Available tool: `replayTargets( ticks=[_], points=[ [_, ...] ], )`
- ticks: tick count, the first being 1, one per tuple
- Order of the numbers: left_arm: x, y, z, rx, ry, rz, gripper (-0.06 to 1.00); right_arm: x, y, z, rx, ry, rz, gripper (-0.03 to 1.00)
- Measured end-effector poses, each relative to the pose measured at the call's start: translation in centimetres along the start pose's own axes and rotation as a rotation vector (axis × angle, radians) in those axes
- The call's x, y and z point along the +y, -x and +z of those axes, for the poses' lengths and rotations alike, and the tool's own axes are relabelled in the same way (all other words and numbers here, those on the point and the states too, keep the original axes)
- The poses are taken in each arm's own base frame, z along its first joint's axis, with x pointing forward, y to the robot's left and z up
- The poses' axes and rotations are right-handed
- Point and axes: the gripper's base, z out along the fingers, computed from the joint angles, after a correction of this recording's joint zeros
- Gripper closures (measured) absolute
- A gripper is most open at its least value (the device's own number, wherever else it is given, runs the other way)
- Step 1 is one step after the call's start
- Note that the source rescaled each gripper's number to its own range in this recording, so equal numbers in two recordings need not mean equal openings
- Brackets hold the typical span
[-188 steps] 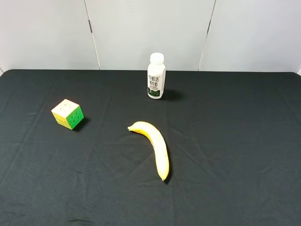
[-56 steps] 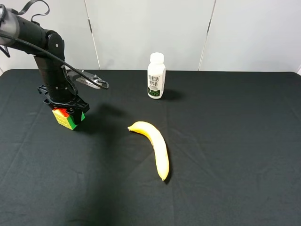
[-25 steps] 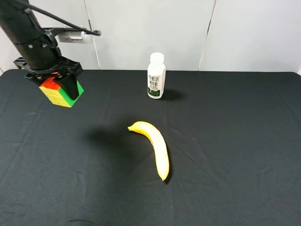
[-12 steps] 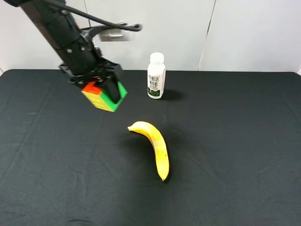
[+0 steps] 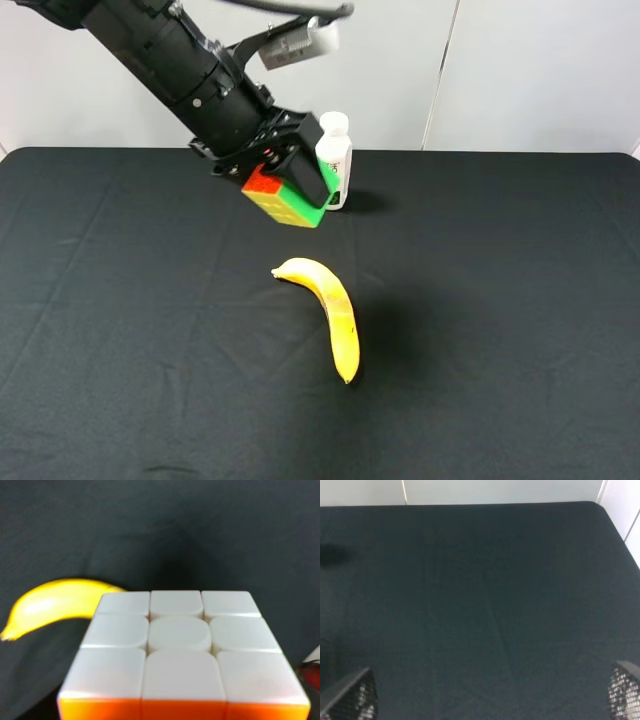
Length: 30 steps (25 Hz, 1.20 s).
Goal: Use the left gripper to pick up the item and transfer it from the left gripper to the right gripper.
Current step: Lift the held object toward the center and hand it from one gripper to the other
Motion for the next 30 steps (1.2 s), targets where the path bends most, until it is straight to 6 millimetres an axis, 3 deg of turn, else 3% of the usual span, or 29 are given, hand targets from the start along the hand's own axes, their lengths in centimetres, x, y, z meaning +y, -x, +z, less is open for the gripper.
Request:
replayTargets(
  ticks=[11,26,30],
  points=[
    [-1.0,1.4,-0.2,-0.151,-0.118,-0.088,0.94,0.0,0.0,0.0,-0.001,0.0,0.0,-0.03],
    [-1.6,0.4,-0.2,-0.037,-0.183,-0.058,0.94,0.2,0.0,0.0,-0.001,0.017,-0.02,-0.03],
    [-1.7,0.4,-0.2,-0.035,-0.184,-0.057,0.94,0.7,0.9,-0.1,0.026,0.08,-0.046,-0.03]
  ],
)
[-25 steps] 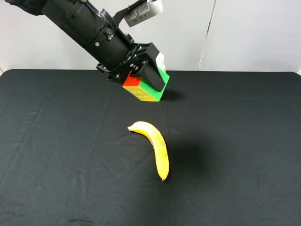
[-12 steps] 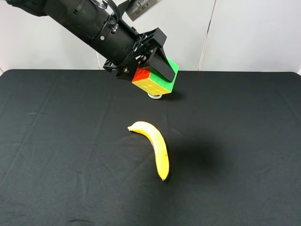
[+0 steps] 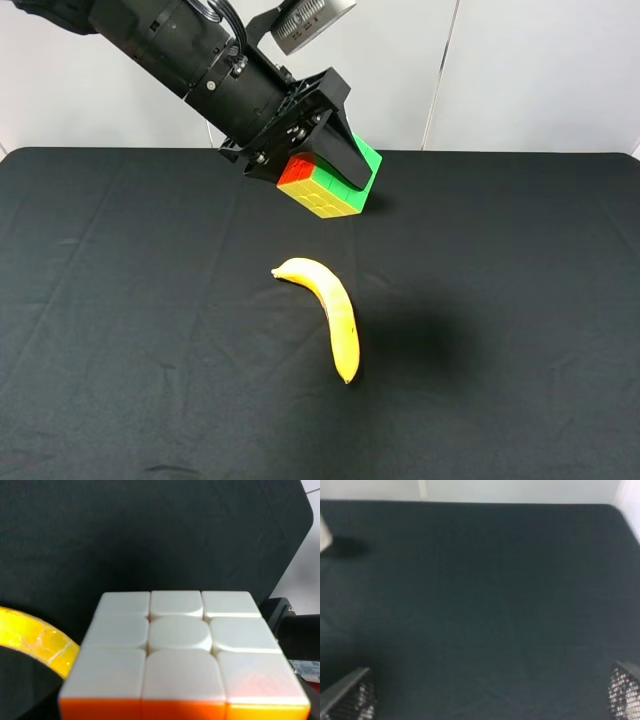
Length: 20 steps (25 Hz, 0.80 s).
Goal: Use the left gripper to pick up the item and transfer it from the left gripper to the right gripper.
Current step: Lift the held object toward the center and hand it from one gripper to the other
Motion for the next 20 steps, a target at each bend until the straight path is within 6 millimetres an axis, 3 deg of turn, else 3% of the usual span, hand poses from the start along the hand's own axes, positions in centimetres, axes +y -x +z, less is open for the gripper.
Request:
replayTargets(
  ticks=[9,14,20],
  points=[
    [-0.1,-0.2,0.0,0.019,-0.009,0.013,0.94,1.9,6.5,1.7,0.058,0.338,-0.136,-0.03],
    [-0.1,-0.2,0.0,0.026,-0.013,0.018,0.94,3.0,8.1,2.7,0.071,0.47,-0.239,-0.03],
    [-0.3,-0.3,0.0,0.037,-0.033,0.01,0.94,5.2,9.0,5.6,0.126,0.575,-0.412,-0.03]
  ],
)
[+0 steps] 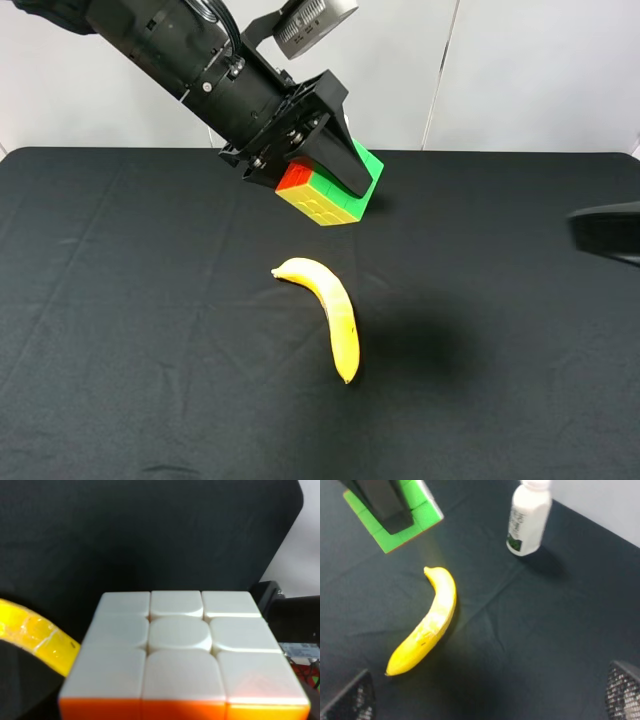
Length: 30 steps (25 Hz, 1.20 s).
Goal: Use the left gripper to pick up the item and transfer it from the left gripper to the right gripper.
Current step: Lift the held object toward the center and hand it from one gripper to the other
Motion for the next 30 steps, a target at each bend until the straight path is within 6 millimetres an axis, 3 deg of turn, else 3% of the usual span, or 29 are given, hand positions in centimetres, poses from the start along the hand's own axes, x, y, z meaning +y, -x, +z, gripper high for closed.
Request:
replayTargets(
  ticks=[12,30],
  points=[
    [-0.2,0.1,0.0,-0.011,-0.02,-0.014,0.94,2.3,2.7,7.3,-0.001,0.14,-0.218,-0.03],
    [-0.2,0.1,0.0,-0.012,-0.023,-0.016,0.94,3.2,3.8,13.1,-0.055,0.121,-0.266,-0.03]
  ],
)
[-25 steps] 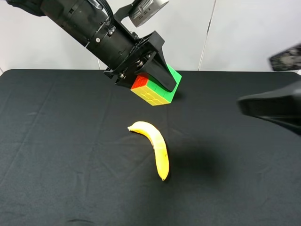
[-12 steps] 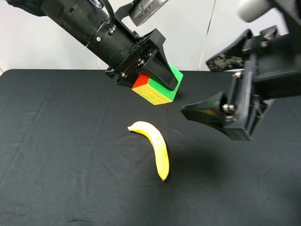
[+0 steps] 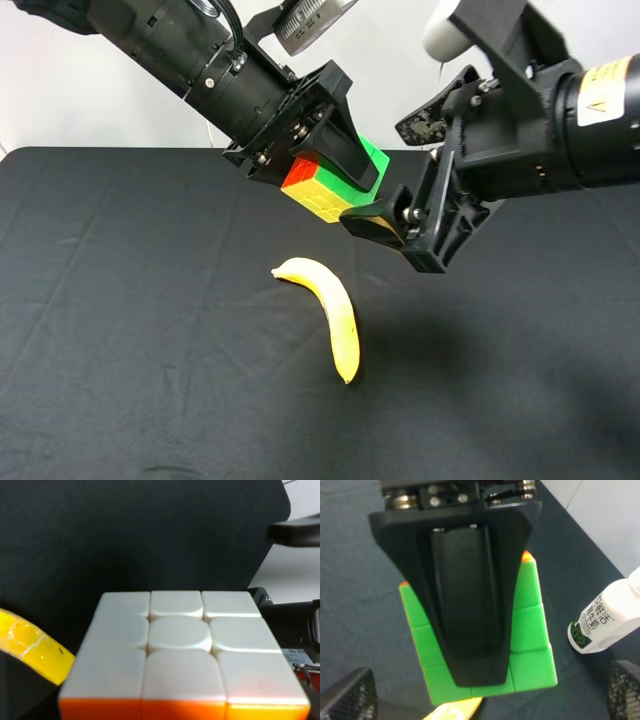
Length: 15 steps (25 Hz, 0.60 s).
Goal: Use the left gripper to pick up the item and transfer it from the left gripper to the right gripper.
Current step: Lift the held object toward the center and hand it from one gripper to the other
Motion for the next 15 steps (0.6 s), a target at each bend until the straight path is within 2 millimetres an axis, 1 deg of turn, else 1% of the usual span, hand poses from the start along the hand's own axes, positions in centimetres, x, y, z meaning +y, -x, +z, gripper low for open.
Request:
replayTargets(
  ticks=[5,15],
  points=[
    [0.0,0.0,0.0,0.0,0.0,0.0,0.94,-0.1,0.1,1.0,-0.016,-0.012,-0.005,-0.03],
    [0.0,0.0,0.0,-0.001,0.0,0.015,0.94,-0.2,0.0,2.2,-0.025,-0.022,-0.012,-0.03]
  ],
)
